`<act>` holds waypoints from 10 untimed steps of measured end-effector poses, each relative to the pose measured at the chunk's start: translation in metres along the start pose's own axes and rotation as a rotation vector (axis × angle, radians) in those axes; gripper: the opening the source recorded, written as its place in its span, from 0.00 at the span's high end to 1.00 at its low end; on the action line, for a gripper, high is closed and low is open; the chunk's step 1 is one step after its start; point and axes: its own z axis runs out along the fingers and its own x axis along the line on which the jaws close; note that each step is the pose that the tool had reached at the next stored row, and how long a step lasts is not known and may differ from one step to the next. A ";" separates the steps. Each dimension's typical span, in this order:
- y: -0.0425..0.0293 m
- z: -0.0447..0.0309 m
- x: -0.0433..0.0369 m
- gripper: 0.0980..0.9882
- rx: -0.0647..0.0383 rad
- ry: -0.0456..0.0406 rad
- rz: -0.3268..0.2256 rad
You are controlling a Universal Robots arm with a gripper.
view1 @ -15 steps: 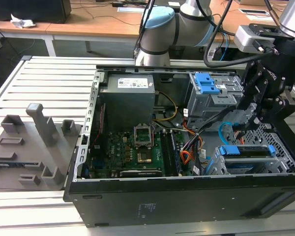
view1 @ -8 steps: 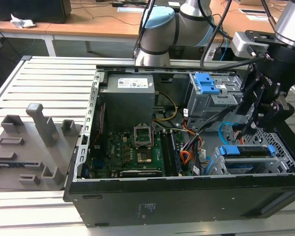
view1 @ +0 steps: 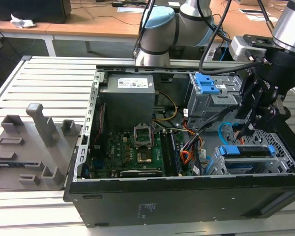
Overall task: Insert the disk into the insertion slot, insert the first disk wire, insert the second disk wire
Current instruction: 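Insert the first disk wire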
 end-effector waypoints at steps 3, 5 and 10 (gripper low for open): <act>0.0000 0.0000 0.0000 0.65 0.000 0.0002 0.000; 0.0000 0.0000 0.0000 0.78 0.000 0.0005 0.000; 0.0000 0.0000 0.0000 0.90 0.000 0.0010 0.000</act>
